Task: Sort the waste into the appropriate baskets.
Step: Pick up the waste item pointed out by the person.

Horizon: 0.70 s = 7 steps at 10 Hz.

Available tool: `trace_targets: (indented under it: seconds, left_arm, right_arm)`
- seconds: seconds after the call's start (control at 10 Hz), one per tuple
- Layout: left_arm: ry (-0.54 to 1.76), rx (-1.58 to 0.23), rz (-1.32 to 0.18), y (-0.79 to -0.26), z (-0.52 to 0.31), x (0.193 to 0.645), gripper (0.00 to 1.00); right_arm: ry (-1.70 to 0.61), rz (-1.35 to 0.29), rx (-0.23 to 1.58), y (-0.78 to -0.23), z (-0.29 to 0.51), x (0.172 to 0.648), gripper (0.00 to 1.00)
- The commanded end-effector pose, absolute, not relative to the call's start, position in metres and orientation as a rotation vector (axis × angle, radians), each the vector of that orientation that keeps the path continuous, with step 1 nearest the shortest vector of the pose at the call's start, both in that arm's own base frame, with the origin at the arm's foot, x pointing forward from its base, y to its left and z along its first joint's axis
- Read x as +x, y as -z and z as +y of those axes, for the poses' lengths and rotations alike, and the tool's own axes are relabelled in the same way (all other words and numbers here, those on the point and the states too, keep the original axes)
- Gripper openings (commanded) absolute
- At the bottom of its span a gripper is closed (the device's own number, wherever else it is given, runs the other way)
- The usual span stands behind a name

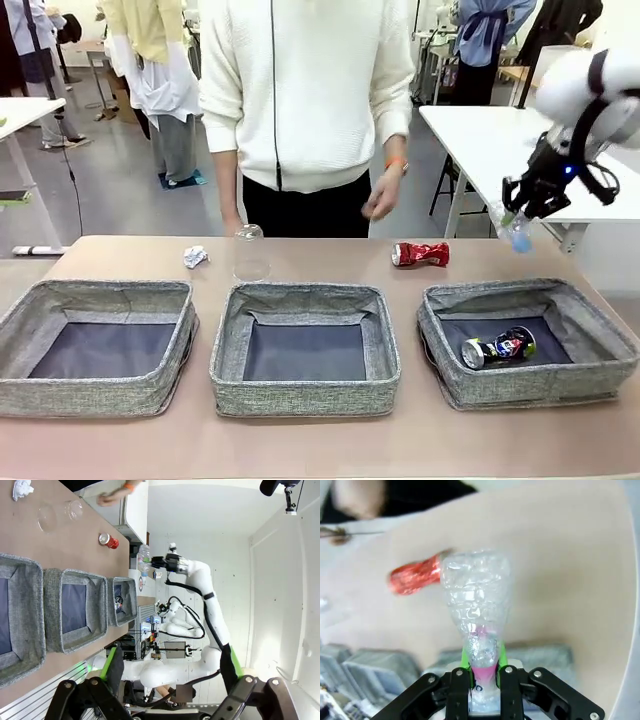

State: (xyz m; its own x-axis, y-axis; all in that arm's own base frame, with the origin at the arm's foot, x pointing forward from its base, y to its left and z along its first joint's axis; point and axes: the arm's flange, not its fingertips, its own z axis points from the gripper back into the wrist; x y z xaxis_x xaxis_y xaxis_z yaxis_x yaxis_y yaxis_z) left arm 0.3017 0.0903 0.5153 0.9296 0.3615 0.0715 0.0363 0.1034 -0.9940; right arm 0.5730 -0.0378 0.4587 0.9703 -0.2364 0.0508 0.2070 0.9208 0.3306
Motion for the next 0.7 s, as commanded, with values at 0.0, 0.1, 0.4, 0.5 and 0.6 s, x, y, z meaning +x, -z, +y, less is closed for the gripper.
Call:
trace_targets:
  seconds: [0.0, 0.1, 0.4, 0.5, 0.6]
  left_arm:
    - [-0.237, -1.472, -0.34, -0.517, 0.088, 0.3, 1.0]
    - [-0.237, -1.472, -0.34, -0.517, 0.088, 0.3, 1.0]
    - [-0.237, -1.472, -0.34, -0.517, 0.088, 0.3, 1.0]
    - [-0.237, -1.472, -0.34, -0.517, 0.088, 0.3, 1.0]
    - [-0.237, -1.472, -0.34, -0.517, 0.088, 0.3, 1.0]
  right_arm:
    - [0.258, -0.133, 0.491, -0.488, -0.025, 0.527, 0.0]
    - [0.248, -0.106, 0.591, -0.501, -0.017, 0.504, 0.0]
    - [0.005, 0.053, 0.761, -0.519, 0.038, 0.404, 0.0]
    - [-0.046, 0.064, 0.781, -0.521, 0.057, 0.367, 0.0]
    - [-0.106, 0.074, 0.773, -0.519, 0.074, 0.34, 0.0]
